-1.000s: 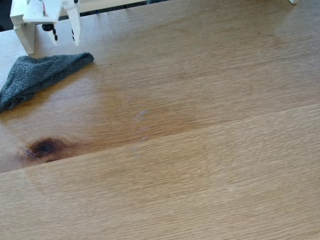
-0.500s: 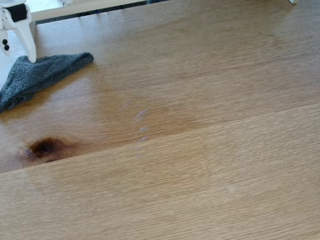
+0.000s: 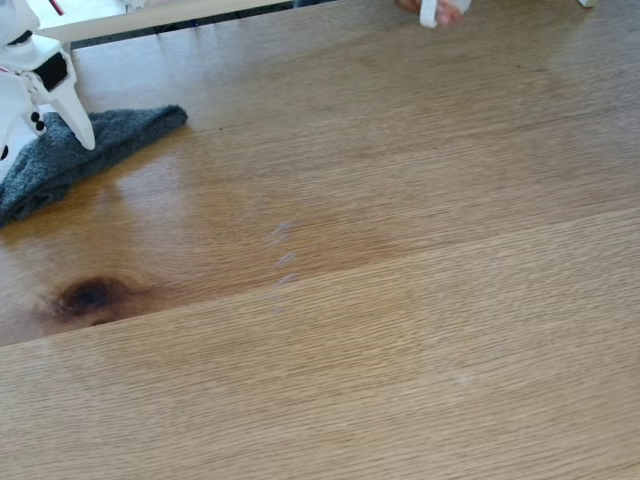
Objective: Clean the area in front of the robot
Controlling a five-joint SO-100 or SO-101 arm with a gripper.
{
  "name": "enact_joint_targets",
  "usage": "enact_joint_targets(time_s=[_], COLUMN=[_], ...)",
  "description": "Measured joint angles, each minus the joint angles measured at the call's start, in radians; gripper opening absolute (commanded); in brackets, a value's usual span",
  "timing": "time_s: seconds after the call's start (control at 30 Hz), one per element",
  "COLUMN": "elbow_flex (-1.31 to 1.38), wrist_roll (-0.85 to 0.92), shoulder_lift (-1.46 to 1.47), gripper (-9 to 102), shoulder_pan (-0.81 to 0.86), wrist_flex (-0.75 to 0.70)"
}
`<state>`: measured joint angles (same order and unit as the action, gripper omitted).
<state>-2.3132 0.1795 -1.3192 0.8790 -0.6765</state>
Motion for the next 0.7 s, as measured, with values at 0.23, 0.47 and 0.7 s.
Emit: enact_joint_targets(time_s=[0.23, 0.47, 0.7], elbow_flex=[0.011, 0.006, -0.002], wrist_roll=[-0.014, -0.123, -0.278], shoulder_lift=[0.043, -0.121, -0.518], gripper=[0, 0, 0], shoulder_pan=[-0.074, -0.201, -0.486], wrist_flex=[-0.003, -0.155, -0.354])
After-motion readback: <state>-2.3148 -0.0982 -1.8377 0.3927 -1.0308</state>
